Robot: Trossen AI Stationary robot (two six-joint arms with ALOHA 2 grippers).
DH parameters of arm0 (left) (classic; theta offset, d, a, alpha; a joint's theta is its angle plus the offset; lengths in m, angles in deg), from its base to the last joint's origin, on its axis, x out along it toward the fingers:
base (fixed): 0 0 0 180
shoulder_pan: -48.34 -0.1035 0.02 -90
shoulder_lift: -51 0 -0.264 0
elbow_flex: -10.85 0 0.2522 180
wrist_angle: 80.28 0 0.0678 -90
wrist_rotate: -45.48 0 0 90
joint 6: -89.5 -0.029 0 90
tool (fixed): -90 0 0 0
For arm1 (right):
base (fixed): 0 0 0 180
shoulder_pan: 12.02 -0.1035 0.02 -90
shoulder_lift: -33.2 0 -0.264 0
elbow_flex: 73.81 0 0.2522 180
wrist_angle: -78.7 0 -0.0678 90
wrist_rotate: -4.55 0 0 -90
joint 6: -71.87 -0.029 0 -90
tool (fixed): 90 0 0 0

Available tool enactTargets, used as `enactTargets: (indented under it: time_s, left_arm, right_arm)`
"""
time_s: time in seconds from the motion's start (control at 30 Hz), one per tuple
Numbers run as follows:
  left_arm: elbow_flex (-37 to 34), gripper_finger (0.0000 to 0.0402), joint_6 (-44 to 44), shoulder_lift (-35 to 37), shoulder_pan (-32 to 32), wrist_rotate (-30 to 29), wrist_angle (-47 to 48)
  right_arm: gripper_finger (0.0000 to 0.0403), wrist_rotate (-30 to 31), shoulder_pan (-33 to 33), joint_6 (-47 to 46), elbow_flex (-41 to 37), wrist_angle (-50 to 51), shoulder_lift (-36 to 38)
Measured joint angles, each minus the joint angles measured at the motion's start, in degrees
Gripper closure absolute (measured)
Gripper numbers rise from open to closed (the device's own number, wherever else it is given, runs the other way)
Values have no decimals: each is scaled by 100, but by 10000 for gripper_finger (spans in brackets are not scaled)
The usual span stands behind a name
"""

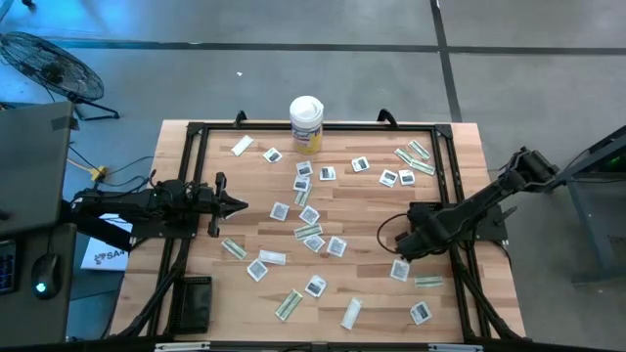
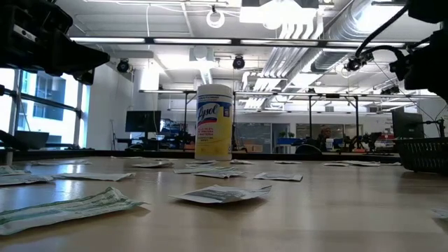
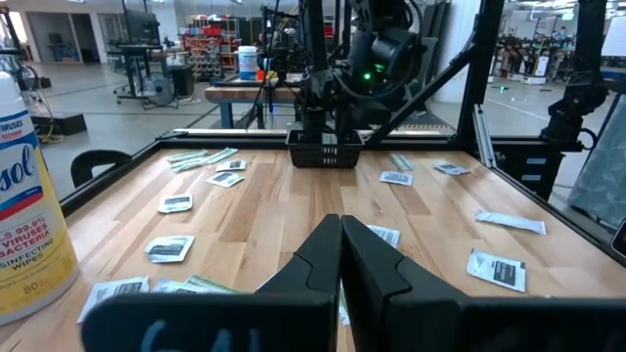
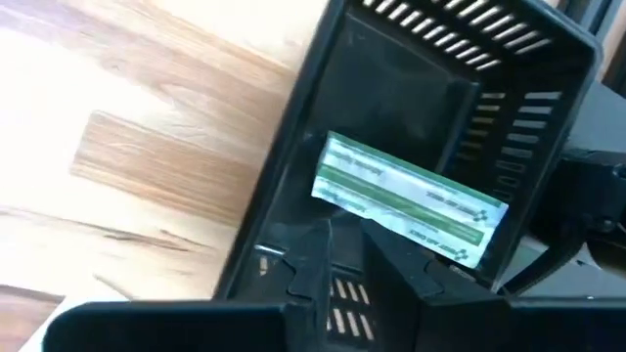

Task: Pick & Place First Aid Supplies
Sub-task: Put the white bandage pad into the right black bin

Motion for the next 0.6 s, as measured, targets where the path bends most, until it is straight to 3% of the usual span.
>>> enactTargets:
  time_s: [0.33, 0.6]
  left_arm:
    - [2, 401, 2, 0, 0, 0, 0]
    - [0, 401, 1, 0, -1, 2, 0]
  right_arm:
    - [369, 606, -469, 199, 941, -835, -164]
    - [388, 458, -1000, 256, 2171, -679, -1556]
